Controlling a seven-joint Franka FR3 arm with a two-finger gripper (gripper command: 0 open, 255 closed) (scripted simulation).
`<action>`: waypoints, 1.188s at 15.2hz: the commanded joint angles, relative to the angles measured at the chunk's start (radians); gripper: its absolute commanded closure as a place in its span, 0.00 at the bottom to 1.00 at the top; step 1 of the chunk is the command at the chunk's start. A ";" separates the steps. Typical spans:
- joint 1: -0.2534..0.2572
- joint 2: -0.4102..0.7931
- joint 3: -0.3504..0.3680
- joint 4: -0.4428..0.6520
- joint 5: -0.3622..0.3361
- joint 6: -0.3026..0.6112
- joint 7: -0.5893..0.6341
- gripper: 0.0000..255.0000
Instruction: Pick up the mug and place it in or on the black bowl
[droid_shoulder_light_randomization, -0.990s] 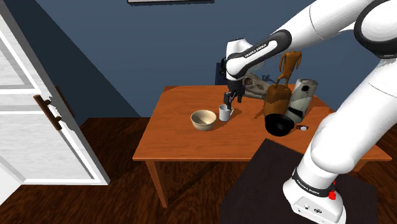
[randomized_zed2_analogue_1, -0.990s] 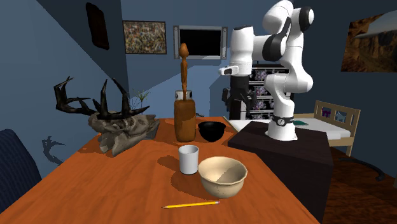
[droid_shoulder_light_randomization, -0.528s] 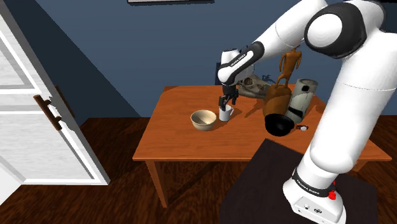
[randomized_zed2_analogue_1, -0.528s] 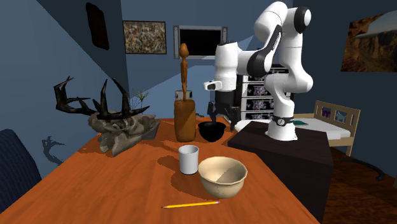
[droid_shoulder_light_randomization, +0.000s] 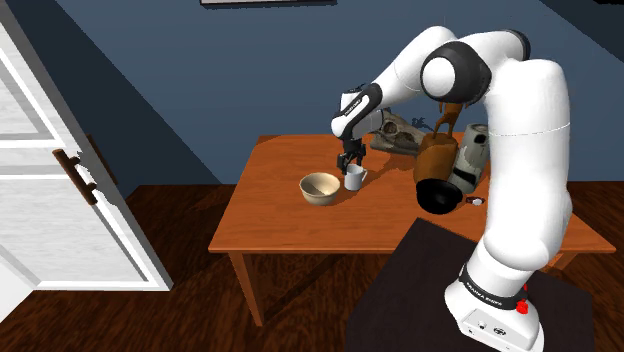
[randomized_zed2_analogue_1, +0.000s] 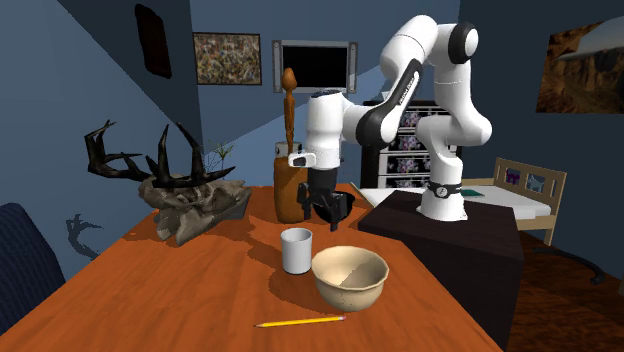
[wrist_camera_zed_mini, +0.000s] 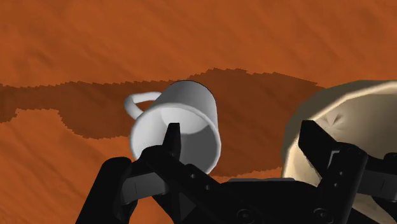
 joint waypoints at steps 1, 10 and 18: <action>-0.020 0.081 0.009 0.073 0.023 0.014 -0.016 0.00; -0.049 0.203 0.030 0.125 0.054 0.088 -0.038 0.00; -0.049 0.203 0.030 0.125 0.054 0.088 -0.038 0.00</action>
